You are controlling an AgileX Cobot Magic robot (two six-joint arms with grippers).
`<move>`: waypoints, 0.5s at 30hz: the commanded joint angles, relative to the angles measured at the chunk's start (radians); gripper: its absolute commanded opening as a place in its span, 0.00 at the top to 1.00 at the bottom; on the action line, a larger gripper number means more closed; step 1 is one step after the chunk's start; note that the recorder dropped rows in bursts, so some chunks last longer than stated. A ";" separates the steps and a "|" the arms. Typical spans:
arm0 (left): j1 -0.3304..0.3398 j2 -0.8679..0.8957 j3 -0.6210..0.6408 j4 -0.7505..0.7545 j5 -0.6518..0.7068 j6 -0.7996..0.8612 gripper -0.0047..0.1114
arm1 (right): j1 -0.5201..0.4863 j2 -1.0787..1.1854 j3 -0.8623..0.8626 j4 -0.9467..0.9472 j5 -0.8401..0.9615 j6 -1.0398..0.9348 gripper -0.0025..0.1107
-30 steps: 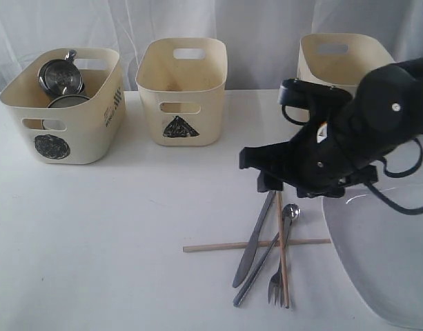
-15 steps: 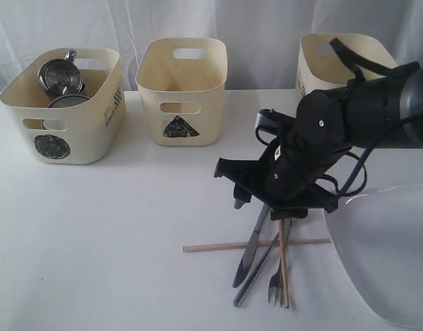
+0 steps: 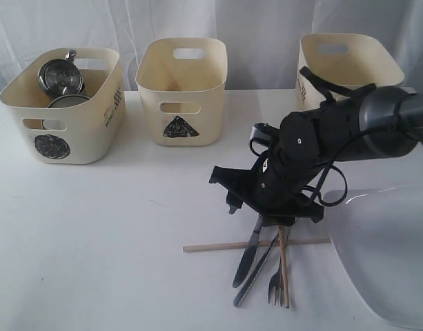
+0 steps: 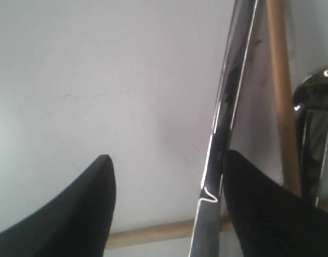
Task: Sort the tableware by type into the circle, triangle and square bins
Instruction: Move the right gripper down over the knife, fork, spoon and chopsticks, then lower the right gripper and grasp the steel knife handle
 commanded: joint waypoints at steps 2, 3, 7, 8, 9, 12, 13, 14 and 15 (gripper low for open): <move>0.003 -0.005 0.004 -0.010 0.002 -0.005 0.96 | 0.000 0.035 -0.025 -0.027 -0.007 0.045 0.49; 0.003 -0.005 0.004 -0.010 0.002 -0.005 0.96 | 0.000 0.040 -0.025 -0.032 -0.007 0.050 0.49; 0.003 -0.005 0.004 -0.010 0.002 -0.005 0.96 | 0.000 0.040 -0.025 -0.072 -0.005 0.075 0.49; 0.003 -0.005 0.004 -0.010 0.002 -0.005 0.96 | -0.002 0.040 -0.025 -0.089 0.000 0.090 0.49; 0.003 -0.005 0.004 -0.010 0.002 -0.005 0.96 | -0.002 0.040 -0.025 -0.105 0.004 0.104 0.49; 0.003 -0.005 0.004 -0.010 0.002 -0.005 0.96 | -0.002 0.042 -0.025 -0.151 0.027 0.145 0.49; 0.003 -0.005 0.004 -0.010 0.002 -0.005 0.96 | -0.002 0.044 -0.025 -0.162 0.030 0.154 0.49; 0.003 -0.005 0.004 -0.010 0.002 -0.005 0.96 | -0.002 0.047 -0.025 -0.173 0.031 0.161 0.49; 0.003 -0.005 0.004 -0.010 0.002 -0.005 0.96 | -0.002 0.052 -0.025 -0.178 0.031 0.164 0.49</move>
